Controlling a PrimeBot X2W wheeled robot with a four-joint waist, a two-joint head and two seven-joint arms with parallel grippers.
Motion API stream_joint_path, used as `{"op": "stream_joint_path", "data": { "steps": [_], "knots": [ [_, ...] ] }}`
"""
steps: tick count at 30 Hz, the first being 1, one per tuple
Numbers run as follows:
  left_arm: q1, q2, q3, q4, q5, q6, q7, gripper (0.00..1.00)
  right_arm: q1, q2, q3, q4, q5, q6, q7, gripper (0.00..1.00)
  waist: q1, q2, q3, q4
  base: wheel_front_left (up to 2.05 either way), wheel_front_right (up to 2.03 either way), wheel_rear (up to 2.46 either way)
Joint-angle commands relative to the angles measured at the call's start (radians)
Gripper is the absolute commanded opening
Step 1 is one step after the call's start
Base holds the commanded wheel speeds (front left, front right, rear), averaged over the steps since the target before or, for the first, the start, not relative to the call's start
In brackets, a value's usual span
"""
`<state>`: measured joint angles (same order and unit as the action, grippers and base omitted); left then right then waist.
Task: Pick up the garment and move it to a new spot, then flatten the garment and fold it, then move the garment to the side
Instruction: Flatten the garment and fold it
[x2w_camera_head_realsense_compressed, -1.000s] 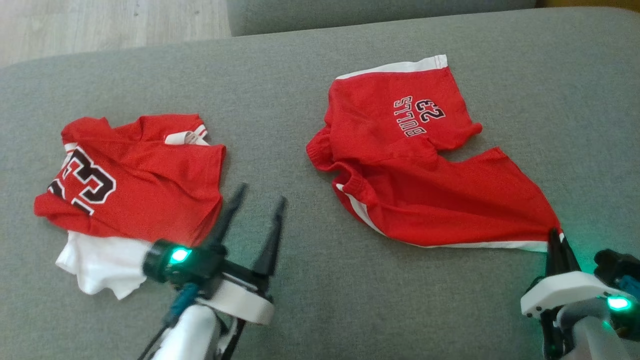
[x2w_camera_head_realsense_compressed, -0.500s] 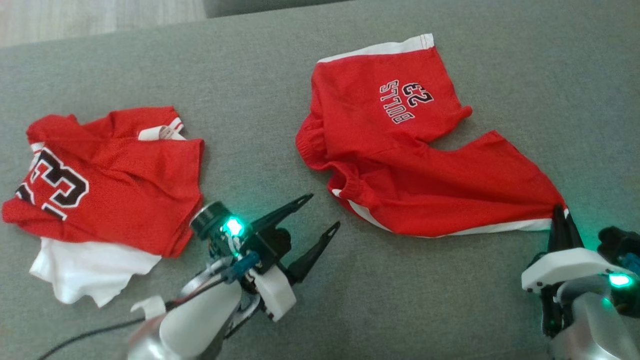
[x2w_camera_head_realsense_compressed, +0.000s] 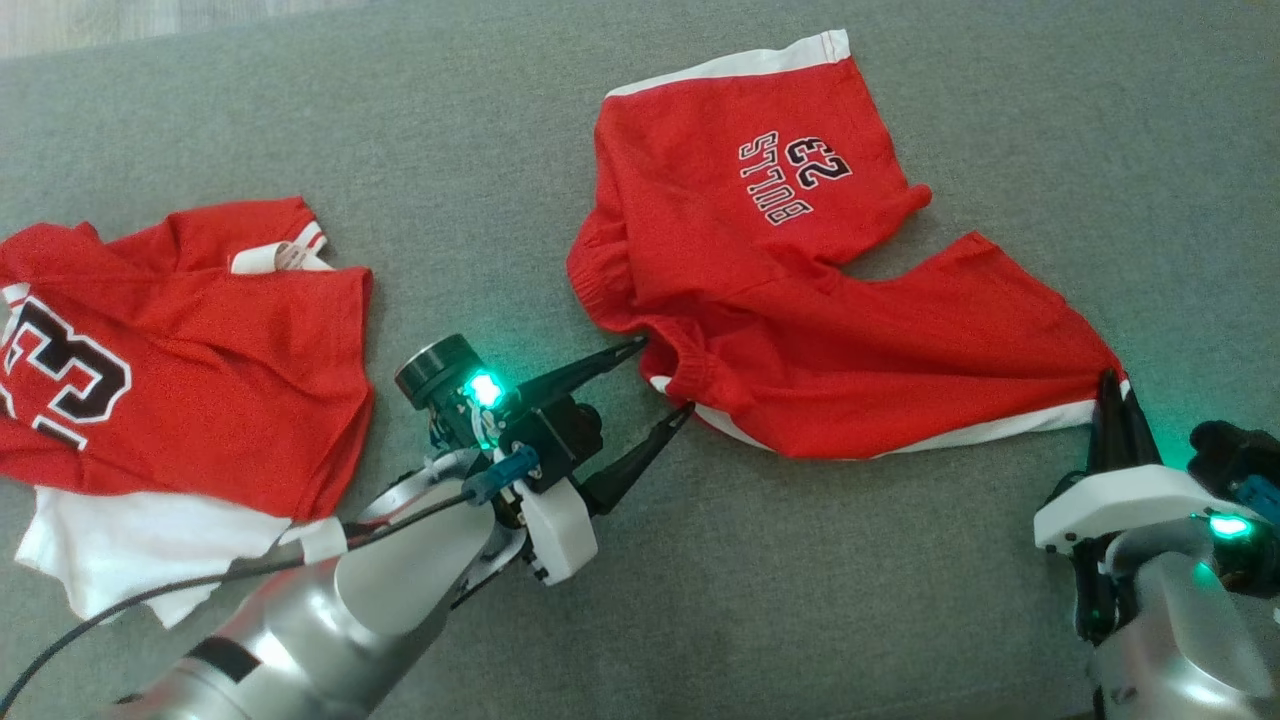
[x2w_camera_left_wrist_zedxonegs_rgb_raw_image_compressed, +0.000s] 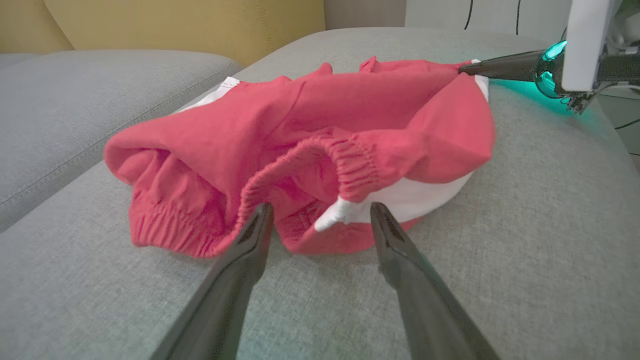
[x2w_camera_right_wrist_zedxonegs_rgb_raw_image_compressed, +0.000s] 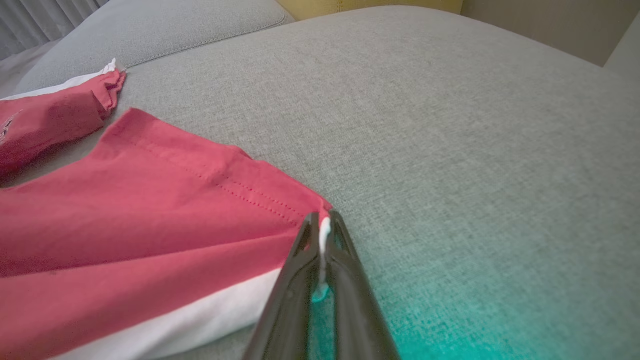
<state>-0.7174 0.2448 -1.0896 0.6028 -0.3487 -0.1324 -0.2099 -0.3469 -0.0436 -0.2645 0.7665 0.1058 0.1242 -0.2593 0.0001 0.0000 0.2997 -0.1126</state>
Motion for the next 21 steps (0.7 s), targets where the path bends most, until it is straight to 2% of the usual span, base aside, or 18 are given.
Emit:
{"op": "stream_joint_path", "data": {
  "steps": [1,7,8,9,10,11,21],
  "knots": [
    [-0.051,0.014,0.013,-0.011,-0.013,0.002,-0.01,1.0,-0.013,-0.007,0.029,-0.002,0.009,0.007,0.0,0.0,-0.0001,0.0,0.002,-0.002,0.0,0.0,0.0],
    [-0.082,0.013,-0.04,0.016,-0.053,0.002,-0.023,1.0,-0.019,-0.007,0.035,0.002,0.015,0.007,-0.002,0.0,-0.0001,0.0,0.008,-0.005,0.0,0.0,0.0],
    [-0.084,0.011,-0.052,0.016,-0.063,0.002,-0.024,0.71,-0.019,-0.007,0.035,0.003,0.014,0.007,-0.002,0.0,-0.0001,0.0,0.008,-0.006,0.0,0.0,0.0],
    [-0.088,0.01,-0.067,0.016,-0.072,0.002,-0.024,0.35,-0.02,-0.007,0.034,0.003,0.014,0.007,-0.002,0.0,-0.0001,0.0,0.009,-0.006,0.0,0.0,0.0],
    [-0.092,0.01,-0.085,0.015,-0.08,0.002,-0.023,0.22,-0.021,-0.007,0.034,0.004,0.014,0.007,-0.002,0.0,-0.0001,0.0,0.01,-0.006,0.0,0.0,0.0],
    [-0.096,0.011,-0.102,0.014,-0.089,0.002,-0.022,0.0,-0.022,-0.007,0.034,0.004,0.014,0.007,-0.002,0.0,-0.0001,0.0,0.01,-0.007,0.0,0.0,0.0],
    [-0.105,0.035,-0.152,-0.008,-0.147,0.002,-0.033,0.0,-0.019,-0.007,0.018,-0.005,0.009,0.007,-0.002,0.0,-0.0001,0.0,-0.017,0.007,0.0,0.0,0.0]
  ]
}}
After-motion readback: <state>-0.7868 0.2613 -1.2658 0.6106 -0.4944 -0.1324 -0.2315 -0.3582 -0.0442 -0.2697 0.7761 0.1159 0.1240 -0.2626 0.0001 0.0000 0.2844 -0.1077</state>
